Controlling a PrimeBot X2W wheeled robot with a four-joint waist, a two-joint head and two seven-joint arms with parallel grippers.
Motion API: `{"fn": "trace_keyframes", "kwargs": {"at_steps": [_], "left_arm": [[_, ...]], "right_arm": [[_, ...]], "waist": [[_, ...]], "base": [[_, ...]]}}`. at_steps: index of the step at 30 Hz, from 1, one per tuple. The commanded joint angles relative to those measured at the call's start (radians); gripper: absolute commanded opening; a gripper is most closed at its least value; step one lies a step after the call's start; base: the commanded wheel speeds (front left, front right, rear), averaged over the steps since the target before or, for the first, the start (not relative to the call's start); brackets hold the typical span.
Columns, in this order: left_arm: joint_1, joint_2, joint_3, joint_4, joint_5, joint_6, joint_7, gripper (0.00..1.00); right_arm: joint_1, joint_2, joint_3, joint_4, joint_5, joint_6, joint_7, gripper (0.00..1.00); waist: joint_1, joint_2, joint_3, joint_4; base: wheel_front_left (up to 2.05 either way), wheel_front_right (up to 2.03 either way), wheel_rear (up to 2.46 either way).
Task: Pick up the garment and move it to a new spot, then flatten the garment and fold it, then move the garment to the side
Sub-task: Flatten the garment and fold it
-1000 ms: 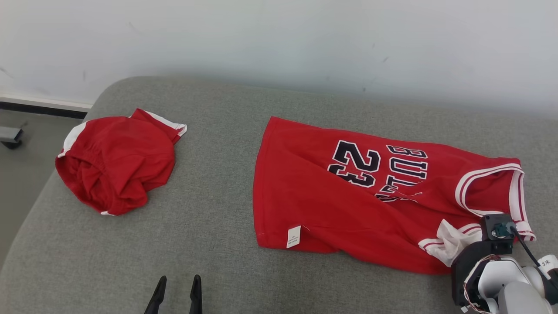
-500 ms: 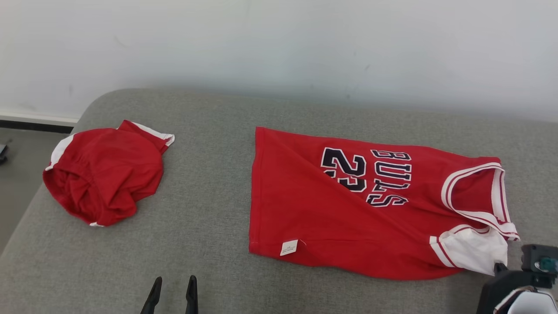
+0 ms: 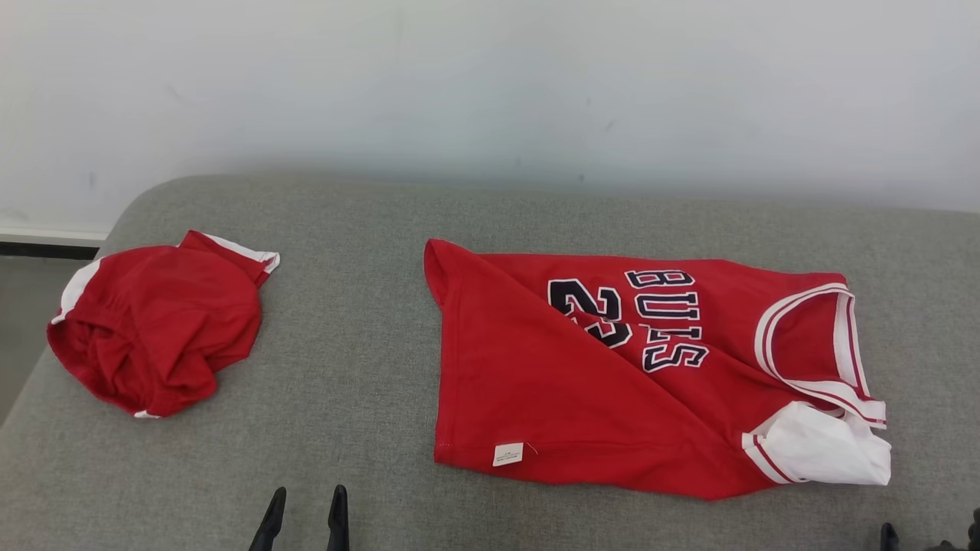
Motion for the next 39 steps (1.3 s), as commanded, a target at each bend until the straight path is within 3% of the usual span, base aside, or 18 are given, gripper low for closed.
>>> {"fn": "trace_keyframes", "kwargs": {"at_steps": [1, 10, 14, 19, 29, 39], "left_arm": [[0.007, -0.001, 0.001, 0.002, -0.003, -0.002, -0.003, 1.00], [0.023, -0.001, 0.004, 0.004, -0.011, 0.003, -0.003, 1.00], [0.030, -0.001, 0.004, 0.005, -0.012, 0.003, -0.003, 1.00], [0.037, -0.001, 0.000, 0.005, -0.014, 0.000, -0.003, 1.00], [0.043, -0.001, 0.003, 0.011, -0.013, -0.006, -0.003, 1.00], [0.047, -0.001, 0.003, 0.013, -0.017, -0.008, -0.003, 1.00]], "right_arm": [[0.013, 0.000, -0.004, 0.003, 0.010, -0.002, -0.013, 1.00], [-0.011, 0.000, 0.029, -0.067, 0.015, -0.002, -0.070, 1.00], [-0.044, 0.000, 0.076, -0.130, -0.025, -0.002, -0.011, 1.00], [-0.100, -0.025, 0.137, -0.188, -0.105, -0.002, 0.141, 1.00], [-0.183, -0.106, 0.222, -0.103, -0.121, -0.002, 0.312, 1.00], [-0.200, -0.157, 0.242, -0.054, -0.143, -0.002, 0.355, 1.00]], "waist": [[0.0001, 0.0000, -0.005, 0.000], [0.0001, 0.0000, -0.034, 0.005], [0.0001, 0.0000, -0.044, 0.006], [0.0001, 0.0000, -0.052, 0.013], [0.0001, 0.0000, -0.050, 0.052], [0.0001, 0.0000, -0.045, 0.061]], "base": [[0.00, 0.00, 0.00], [0.00, 0.00, 0.00], [0.00, 0.00, 0.00], [0.00, 0.00, 0.00], [0.00, 0.00, 0.00], [0.00, 0.00, 0.00]]}}
